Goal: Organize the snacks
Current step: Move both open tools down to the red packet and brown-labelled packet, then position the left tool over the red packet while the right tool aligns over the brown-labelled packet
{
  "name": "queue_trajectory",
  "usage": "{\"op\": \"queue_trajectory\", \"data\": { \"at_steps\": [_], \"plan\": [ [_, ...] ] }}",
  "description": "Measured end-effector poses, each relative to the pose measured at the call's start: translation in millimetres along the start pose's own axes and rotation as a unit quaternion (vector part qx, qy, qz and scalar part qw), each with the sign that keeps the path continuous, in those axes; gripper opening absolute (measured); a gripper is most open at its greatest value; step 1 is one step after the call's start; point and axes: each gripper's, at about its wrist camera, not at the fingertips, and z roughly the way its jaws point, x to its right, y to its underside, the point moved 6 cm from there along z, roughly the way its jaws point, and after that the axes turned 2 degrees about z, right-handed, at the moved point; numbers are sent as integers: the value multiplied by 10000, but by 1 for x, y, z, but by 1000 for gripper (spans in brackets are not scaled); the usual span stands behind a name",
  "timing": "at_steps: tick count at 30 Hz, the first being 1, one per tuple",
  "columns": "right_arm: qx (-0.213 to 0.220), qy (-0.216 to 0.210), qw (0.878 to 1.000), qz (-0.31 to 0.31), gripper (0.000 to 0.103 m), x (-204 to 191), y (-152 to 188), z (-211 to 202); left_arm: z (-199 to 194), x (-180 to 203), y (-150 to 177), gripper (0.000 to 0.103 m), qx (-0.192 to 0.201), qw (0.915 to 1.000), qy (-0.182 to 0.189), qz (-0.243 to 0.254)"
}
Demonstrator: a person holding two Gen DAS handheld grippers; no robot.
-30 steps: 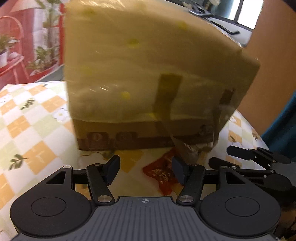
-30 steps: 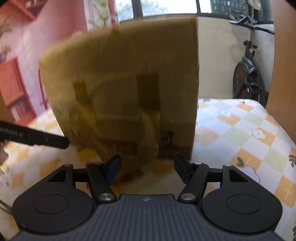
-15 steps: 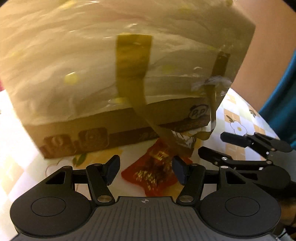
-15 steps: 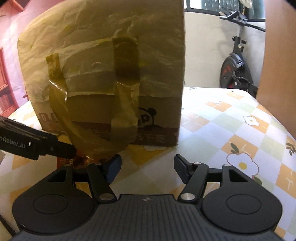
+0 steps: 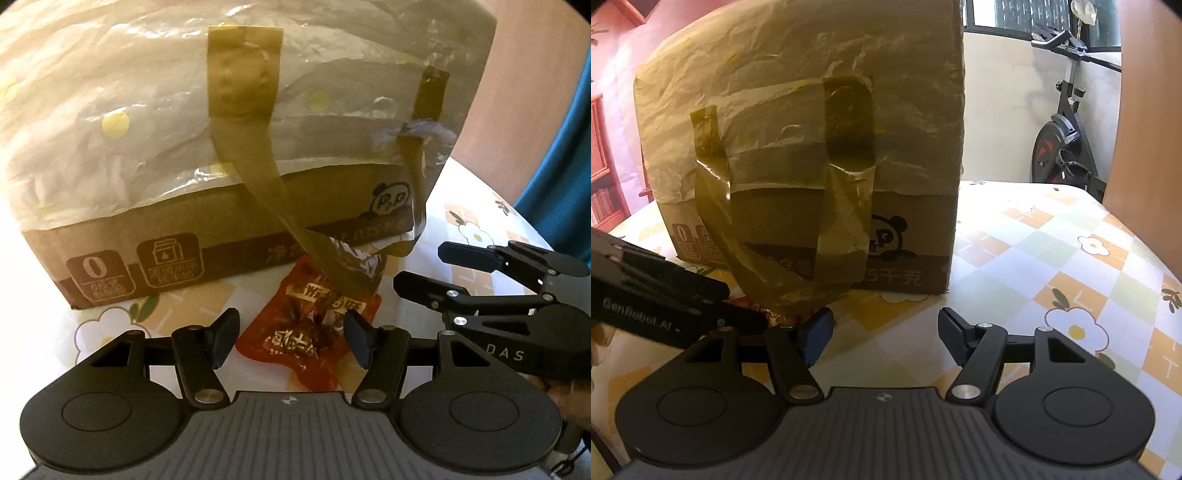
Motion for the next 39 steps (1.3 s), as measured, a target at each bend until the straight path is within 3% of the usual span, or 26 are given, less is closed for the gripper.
{"op": "queue_trajectory", "data": {
  "at_steps": [10,16,19,32,36,39],
  "plan": [
    [4,-91,10000,10,66,4,1,1,-12,8,15,48,299,9986,-420,-125],
    [-110,-161,9997,163,66,9,0,5,-23,-9,23,50,284,9963,-635,-496],
    [-114,-183,9995,241,66,12,0,5,-27,-21,26,45,274,9938,-854,-650],
    [-270,-227,9993,158,68,9,2,10,-54,-54,37,46,398,9873,-1116,-1058],
    [-363,-302,9989,-7,79,3,2,14,-54,-64,36,46,382,9850,-1157,-1222],
    [-391,-297,9988,-61,80,0,2,15,-56,-71,37,46,430,9837,-1135,-1327]
  ]
}}
